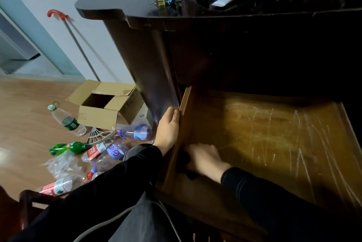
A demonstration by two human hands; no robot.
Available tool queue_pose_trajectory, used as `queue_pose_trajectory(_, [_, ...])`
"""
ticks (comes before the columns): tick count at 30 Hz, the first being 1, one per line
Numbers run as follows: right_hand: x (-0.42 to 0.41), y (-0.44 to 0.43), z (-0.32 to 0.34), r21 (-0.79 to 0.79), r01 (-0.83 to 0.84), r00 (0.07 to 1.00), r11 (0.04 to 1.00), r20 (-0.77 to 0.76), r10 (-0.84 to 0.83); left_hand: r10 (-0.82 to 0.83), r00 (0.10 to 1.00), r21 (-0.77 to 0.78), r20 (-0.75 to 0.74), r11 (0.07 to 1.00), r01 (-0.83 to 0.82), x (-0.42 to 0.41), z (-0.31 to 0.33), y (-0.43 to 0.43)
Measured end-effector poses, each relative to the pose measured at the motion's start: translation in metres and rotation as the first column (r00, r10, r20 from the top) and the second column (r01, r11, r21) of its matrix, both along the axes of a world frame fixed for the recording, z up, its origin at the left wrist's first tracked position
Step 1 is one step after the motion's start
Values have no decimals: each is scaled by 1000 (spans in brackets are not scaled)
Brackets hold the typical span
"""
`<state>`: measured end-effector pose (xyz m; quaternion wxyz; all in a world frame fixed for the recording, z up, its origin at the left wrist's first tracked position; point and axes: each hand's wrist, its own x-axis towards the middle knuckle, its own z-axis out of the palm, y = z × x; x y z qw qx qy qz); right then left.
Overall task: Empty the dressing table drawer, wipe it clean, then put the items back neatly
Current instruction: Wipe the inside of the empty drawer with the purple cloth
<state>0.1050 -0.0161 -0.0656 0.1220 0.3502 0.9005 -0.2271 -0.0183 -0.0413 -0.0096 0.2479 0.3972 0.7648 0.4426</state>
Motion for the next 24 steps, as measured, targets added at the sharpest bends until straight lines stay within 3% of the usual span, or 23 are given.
queue_pose_trajectory(4, [-7, 20, 8, 38, 91, 995, 995, -32, -90, 0, 1000, -4, -3, 1000, 0, 0, 2, 1])
queue_pose_trajectory(10, [8, -12, -12, 11, -68, 996, 998, -63, 68, -9, 998, -22, 59, 1000, 10, -1, 0, 0])
queue_pose_trajectory(15, [10, -4, 2, -32, 39, 987, 999, -152, -44, -3, 996, -10, 93, 1000, 4, 1, 4, -2])
queue_pose_trajectory(19, [16, 4, 17, -142, 89, 930, 986, -342, -133, -65, 996, -51, 65, 996, 68, 2, -1, -13])
queue_pose_trajectory(24, [17, 2, 12, -211, 116, 931, 970, -316, -180, -59, 994, -47, 89, 997, 63, 3, -3, -22])
